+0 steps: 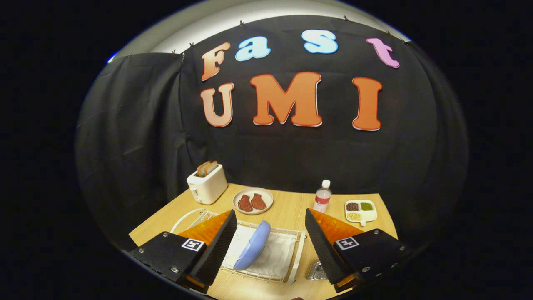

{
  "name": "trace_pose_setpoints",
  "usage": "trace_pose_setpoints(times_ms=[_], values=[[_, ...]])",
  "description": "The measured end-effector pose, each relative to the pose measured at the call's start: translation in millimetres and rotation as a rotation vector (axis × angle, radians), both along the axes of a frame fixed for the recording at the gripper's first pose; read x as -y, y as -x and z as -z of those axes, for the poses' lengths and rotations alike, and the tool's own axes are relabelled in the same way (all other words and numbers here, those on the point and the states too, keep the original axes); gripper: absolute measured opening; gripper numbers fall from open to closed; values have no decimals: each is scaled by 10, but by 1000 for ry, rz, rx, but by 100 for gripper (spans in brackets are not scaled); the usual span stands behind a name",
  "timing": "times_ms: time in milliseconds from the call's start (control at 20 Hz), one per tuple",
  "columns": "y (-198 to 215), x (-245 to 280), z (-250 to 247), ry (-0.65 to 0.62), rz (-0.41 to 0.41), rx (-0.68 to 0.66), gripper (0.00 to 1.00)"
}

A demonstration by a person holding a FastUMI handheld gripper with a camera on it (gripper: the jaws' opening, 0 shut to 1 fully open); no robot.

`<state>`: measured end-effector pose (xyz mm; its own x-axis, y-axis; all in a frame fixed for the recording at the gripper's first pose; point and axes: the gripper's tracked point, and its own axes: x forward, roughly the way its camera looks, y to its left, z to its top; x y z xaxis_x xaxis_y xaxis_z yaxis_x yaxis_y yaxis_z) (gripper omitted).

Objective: Take the plate from the dish rack, then take the spoon from the basket and place it into the plate.

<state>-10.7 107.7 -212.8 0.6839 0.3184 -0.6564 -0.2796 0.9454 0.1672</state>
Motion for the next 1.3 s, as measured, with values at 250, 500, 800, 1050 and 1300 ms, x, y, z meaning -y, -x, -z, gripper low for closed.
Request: trace_pose_setpoints(times_ms=[250, 500, 800, 1050, 1300], values=[[16, -237, 552, 10, -12, -194, 94], [74, -405, 1050, 66, -59, -352, 91], [188, -522, 1573, 135, -64, -544, 88], [299, -529, 1854, 174, 2, -643, 62], [442, -419, 2039, 207, 86, -748, 40]])
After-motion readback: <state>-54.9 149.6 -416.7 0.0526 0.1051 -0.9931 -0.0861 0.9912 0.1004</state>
